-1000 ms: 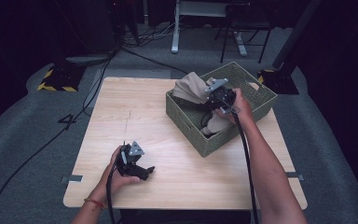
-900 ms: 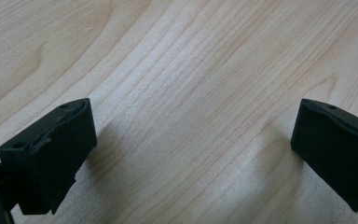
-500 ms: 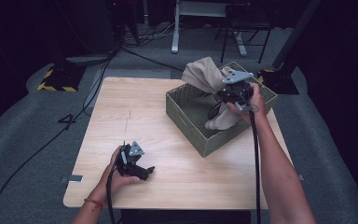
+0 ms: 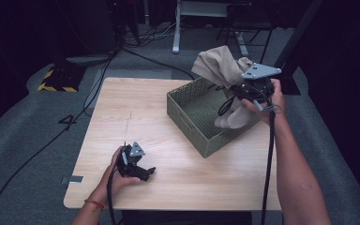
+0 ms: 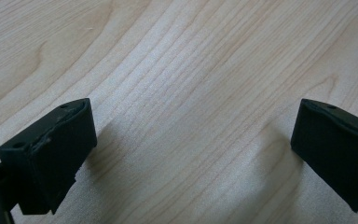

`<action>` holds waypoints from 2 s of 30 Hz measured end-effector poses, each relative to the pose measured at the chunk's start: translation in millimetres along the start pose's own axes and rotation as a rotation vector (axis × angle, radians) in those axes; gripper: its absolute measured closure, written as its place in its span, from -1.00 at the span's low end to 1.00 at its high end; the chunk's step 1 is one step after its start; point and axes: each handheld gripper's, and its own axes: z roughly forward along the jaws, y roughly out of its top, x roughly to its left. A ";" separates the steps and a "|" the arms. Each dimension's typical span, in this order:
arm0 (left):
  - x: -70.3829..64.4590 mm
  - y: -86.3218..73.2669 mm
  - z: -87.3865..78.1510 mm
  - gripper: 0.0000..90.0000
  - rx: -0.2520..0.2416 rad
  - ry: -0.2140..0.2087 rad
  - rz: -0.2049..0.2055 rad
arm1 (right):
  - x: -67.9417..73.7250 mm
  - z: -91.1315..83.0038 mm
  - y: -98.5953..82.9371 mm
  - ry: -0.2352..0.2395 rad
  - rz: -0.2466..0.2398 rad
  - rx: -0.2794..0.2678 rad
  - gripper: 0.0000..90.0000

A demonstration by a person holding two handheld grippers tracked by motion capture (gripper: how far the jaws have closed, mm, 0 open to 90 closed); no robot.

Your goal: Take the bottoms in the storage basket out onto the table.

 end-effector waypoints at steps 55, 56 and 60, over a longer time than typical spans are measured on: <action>1.1 0.5 0.2 -1.00 0.003 -0.002 0.014 | 135.0 -18.7 -209.1 0.393 -0.041 0.202 0.28; 1.1 0.5 0.2 -1.00 0.003 -0.003 0.013 | 136.6 -17.4 -208.2 0.398 -0.038 0.194 0.22; 1.1 0.5 0.2 -1.00 0.004 -0.003 0.013 | 136.3 -21.2 -206.1 0.423 -0.013 0.173 -0.12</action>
